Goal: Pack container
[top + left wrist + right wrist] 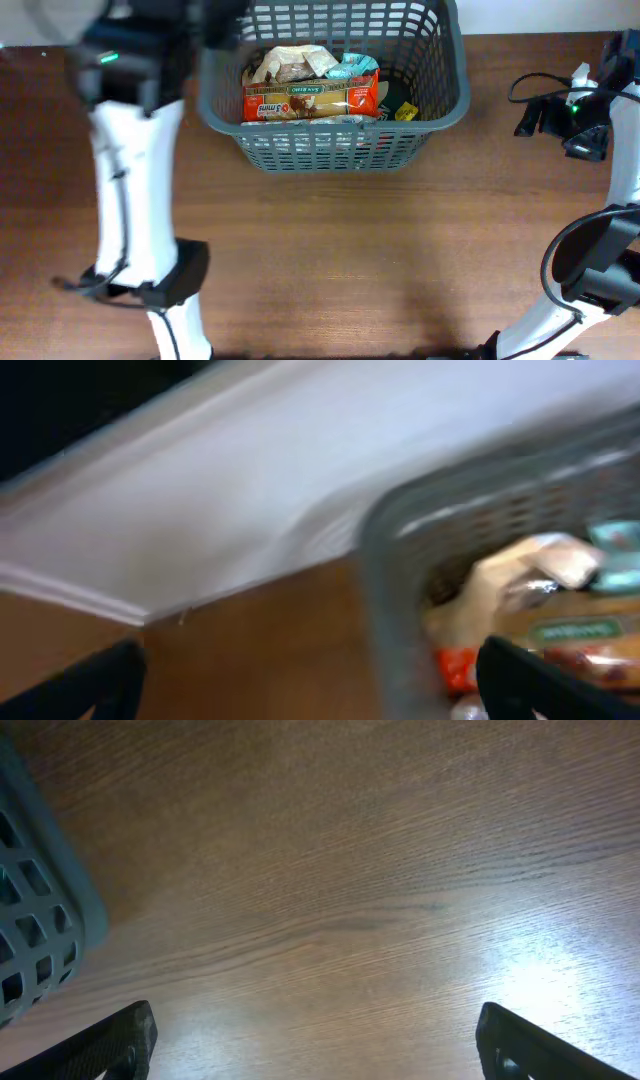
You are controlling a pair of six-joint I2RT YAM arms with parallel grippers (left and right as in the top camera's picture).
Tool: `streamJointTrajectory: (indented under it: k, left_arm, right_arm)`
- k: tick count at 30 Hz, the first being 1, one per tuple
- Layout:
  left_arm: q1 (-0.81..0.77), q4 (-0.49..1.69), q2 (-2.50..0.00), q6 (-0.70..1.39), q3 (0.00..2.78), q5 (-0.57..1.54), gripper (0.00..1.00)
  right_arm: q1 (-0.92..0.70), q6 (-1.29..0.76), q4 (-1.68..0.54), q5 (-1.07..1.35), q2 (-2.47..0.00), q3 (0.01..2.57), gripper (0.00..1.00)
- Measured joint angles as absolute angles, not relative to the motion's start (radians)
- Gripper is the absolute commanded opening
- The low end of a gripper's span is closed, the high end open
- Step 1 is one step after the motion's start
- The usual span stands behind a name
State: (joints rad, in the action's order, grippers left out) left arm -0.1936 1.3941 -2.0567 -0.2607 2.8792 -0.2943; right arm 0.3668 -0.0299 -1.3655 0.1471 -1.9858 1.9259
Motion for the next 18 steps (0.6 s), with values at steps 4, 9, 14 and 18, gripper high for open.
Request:
streamJointTrajectory:
  k: [4,9,14,18]
  left_arm:
    - [-0.045,1.555,-2.019,-0.16,2.893,-0.28,0.99]
    - [0.105,1.67,-2.038,-0.092,2.875,-0.264,0.99]
    - [0.25,1.684,-2.049,-0.069,2.863,-0.259,0.99]
    - [0.312,1.684,-2.049,-0.061,2.863,-0.259,0.99]
  right_arm:
    - [0.367,-0.031,-1.365,0.147,-1.985,1.925,0.99]
    - [0.367,-0.03,-1.365,0.147,-1.985,1.925,0.99]
    - [0.347,-0.031,-1.365,0.146,-1.985,1.926,0.99]
    - [0.267,-0.031,-1.365,0.147,-1.976,1.925,0.99]
